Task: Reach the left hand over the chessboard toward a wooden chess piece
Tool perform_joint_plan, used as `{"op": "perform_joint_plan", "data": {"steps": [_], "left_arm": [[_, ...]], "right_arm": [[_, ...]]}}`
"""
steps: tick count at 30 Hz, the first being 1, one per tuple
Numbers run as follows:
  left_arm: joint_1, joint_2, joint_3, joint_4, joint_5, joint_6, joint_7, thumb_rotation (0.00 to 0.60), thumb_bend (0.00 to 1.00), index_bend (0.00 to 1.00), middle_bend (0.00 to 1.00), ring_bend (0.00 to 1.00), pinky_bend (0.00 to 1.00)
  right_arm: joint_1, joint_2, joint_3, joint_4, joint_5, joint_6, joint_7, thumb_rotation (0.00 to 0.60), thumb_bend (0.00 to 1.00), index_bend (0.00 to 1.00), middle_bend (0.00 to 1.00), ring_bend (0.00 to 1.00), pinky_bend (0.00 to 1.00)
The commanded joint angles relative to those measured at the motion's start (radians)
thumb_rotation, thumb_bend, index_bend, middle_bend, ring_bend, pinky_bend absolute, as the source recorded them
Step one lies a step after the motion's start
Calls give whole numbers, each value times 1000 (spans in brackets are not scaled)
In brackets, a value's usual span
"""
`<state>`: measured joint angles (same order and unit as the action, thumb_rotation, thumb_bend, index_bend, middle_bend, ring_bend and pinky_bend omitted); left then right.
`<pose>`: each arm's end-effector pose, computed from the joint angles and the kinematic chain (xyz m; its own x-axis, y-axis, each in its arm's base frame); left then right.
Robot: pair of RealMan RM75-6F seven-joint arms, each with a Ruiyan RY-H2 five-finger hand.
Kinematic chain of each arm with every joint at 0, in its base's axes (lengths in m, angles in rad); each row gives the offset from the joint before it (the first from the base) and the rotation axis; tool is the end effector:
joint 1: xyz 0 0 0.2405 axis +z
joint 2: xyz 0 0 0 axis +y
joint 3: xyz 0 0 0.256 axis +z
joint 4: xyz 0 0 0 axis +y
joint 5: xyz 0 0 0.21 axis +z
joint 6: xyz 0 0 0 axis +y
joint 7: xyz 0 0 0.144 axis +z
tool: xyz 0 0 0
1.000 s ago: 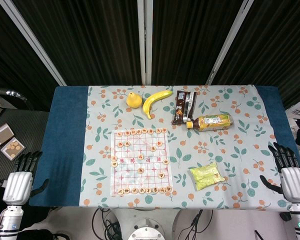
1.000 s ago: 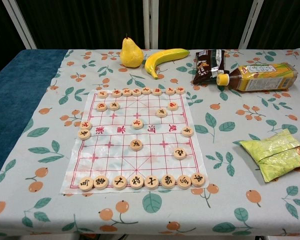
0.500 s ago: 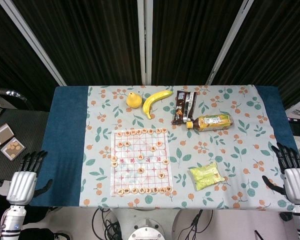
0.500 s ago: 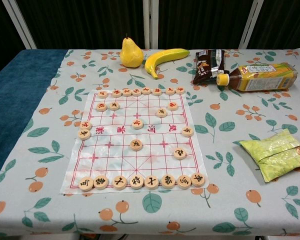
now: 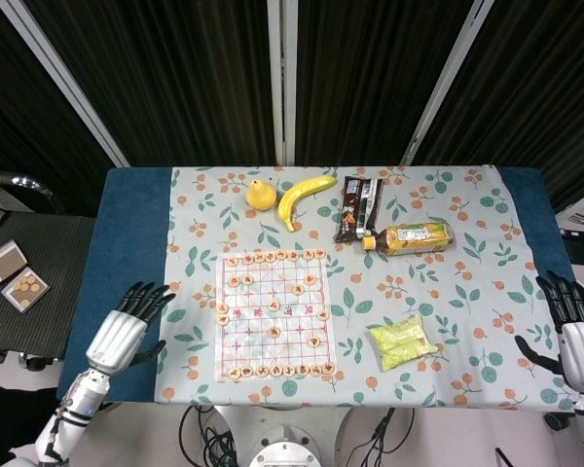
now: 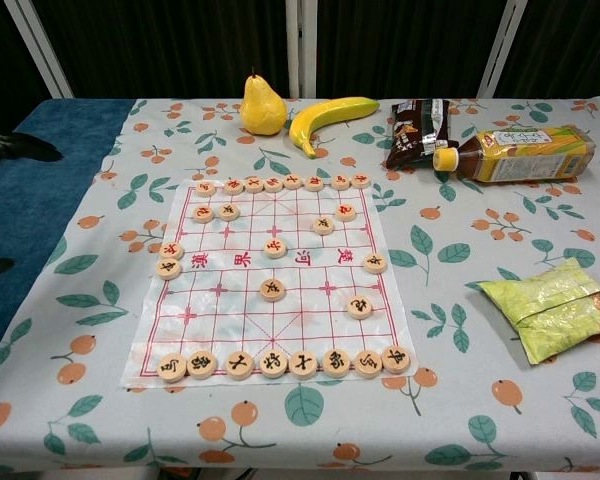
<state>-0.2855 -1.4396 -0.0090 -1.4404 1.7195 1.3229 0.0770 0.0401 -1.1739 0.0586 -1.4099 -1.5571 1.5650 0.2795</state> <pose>-0.2456 0.2183 0.0329 0.4067 0.1120 0.9066 0.8463 -0.4199 -0.3278 -0.3394 -0.1697 0.1697 0.2716 0.0673 0.9601 -0.9612 -0.0308 0.2740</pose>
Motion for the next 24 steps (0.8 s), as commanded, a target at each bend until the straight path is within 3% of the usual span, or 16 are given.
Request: {"op": "perform_joint_plan", "data": {"steps": [1, 12, 24], "left_arm": [[-38, -35, -5, 22, 3, -44, 6, 600, 264, 137, 61, 0, 0], [-138, -107, 6, 80, -20, -181, 43, 600, 264, 167, 61, 0, 0], [-248, -132, 12, 191, 26, -234, 36, 600, 269, 232, 72, 0, 0]], "right_arm": [[-2, 4, 3, 1, 4, 3, 16, 600, 138, 0, 0, 0, 0], [-4, 13, 5, 6, 0, 11, 46, 600, 138, 0, 0, 0, 0], [-3, 17, 3, -3, 0, 5, 34, 600, 138, 0, 0, 0, 0]]}}
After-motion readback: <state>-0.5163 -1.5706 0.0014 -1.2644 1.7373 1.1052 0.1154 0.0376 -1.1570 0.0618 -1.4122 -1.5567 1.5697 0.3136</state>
